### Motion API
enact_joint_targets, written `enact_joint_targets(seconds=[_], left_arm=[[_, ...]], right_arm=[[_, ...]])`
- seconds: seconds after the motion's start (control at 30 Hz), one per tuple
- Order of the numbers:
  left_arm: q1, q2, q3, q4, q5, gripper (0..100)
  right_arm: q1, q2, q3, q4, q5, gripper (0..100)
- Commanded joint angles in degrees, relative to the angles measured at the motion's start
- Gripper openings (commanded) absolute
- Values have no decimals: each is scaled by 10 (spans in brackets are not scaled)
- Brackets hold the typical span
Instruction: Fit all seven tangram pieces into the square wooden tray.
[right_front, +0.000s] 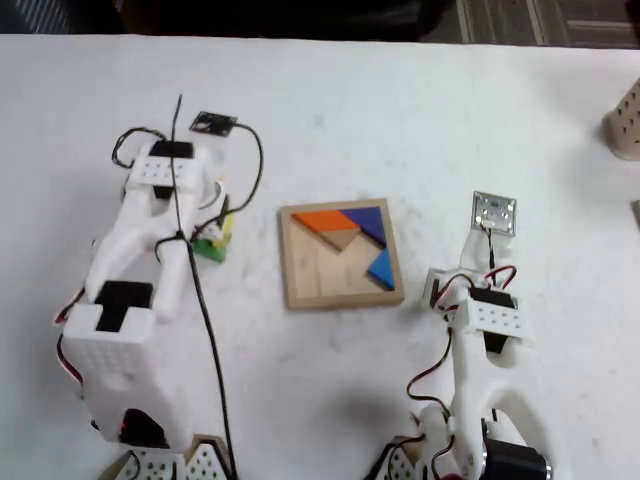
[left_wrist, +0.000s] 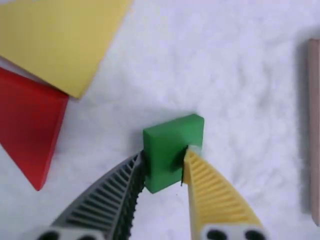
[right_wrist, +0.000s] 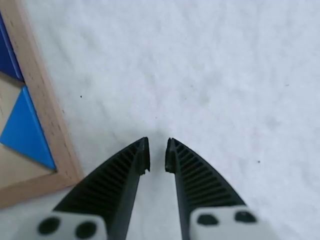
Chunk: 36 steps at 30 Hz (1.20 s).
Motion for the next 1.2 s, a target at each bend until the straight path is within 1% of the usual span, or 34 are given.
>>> enact_joint_targets(seconds=[0.0,0.2,0.37,0.53,0.63,0.73,0.87,1.17], left_arm=[[58,2,1,19,27,120],[108,1,0,37,32,120],[115,0,-4,39,33,120],[122,-44,-6,52,33,120],[153,-62,-4,71,33,120],[199,-67,23,67,34,120],[237,-68,40,55,78,120],[234,-64,51,55,83,120]], right_arm=[[-5,-16,-2,-12,6,63],[-5,-16,-2,-12,6,63],[-5,-16,-2,-12,6,63],[-5,-16,-2,-12,6,63],[-5,-16,-2,-12,6,63],[-4,-16,-2,-12,6,63],[-4,-16,-2,-12,6,63],[-3,-16,-2,-12,6,63]])
